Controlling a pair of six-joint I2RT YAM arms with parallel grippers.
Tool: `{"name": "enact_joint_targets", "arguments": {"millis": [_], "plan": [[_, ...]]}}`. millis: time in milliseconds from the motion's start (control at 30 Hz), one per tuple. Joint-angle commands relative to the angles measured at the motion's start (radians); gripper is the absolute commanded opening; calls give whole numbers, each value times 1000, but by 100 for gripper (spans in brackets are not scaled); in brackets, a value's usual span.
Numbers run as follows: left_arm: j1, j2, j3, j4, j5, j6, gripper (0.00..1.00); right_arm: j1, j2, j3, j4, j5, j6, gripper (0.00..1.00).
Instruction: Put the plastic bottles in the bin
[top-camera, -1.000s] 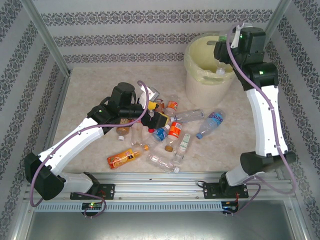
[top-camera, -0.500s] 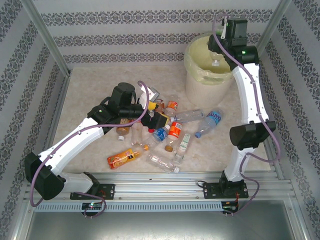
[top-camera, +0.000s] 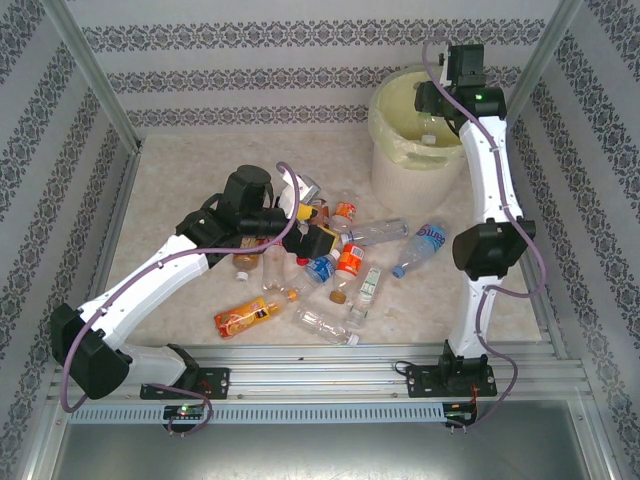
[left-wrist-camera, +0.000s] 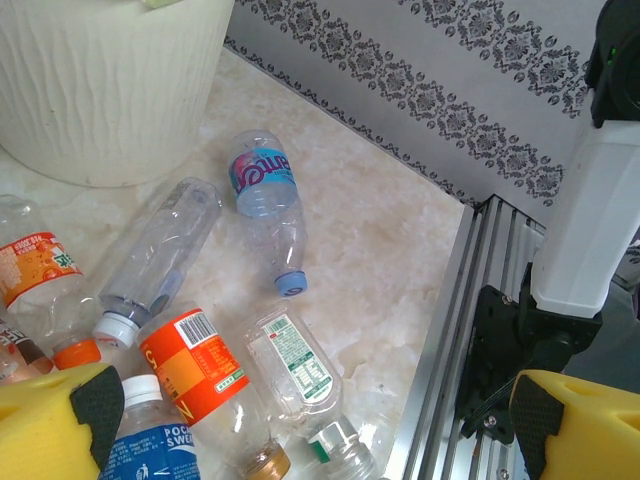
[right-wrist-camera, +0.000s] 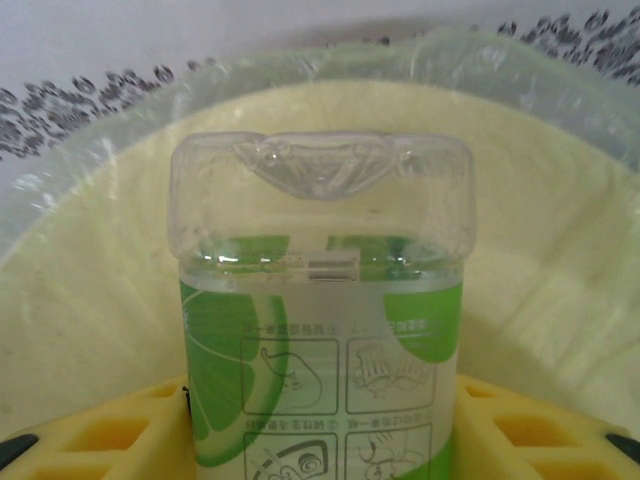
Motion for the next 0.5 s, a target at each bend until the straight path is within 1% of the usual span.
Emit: {"name": "enact_joint_targets", "arguments": {"millis": [0, 133, 467], "plan": [[-4, 1, 21, -19, -1, 25, 100, -18, 40, 53, -41, -43, 23, 56], [-4, 7, 21, -18, 3, 23, 100, -26, 82, 82, -69, -69, 23, 55], [-5, 5, 22, -19, 7, 20, 100, -33, 140, 94, -105, -104, 24, 55]]}}
